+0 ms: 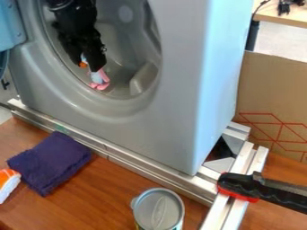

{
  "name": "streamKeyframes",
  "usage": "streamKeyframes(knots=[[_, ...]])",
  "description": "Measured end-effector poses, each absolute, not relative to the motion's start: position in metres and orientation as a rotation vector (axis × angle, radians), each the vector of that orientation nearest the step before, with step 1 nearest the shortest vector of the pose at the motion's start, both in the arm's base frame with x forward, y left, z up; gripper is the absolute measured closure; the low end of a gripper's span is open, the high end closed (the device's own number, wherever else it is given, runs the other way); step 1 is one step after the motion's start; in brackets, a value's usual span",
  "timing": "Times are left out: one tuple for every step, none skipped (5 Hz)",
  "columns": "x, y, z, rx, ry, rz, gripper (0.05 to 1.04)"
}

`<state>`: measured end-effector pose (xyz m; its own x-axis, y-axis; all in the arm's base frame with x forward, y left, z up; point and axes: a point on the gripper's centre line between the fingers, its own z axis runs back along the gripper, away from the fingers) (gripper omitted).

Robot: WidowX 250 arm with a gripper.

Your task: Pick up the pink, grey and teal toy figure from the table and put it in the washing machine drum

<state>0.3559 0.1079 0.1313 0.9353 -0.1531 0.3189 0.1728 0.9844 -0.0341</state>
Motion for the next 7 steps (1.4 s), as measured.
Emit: streamKeyframes(knots=[[0.359,0.109,0.13,-0.067,-0.319,-0.153,0.393],[0.365,0.105,0.131,-0.085,-0.353,-0.138,0.393],[0.365,0.092,0.123,-0.098,-0.354,-0.155,0.343],[0.358,0.086,0.12,-0.111,-0.357,-0.147,0.091],[0.347,0.083,0.122,-0.11,-0.355,-0.114,0.075],[0.326,0.082,0.127,-0.085,-0.31,-0.091,0.079],[0.3,0.067,0.142,-0.067,-0.198,-0.151,0.081]])
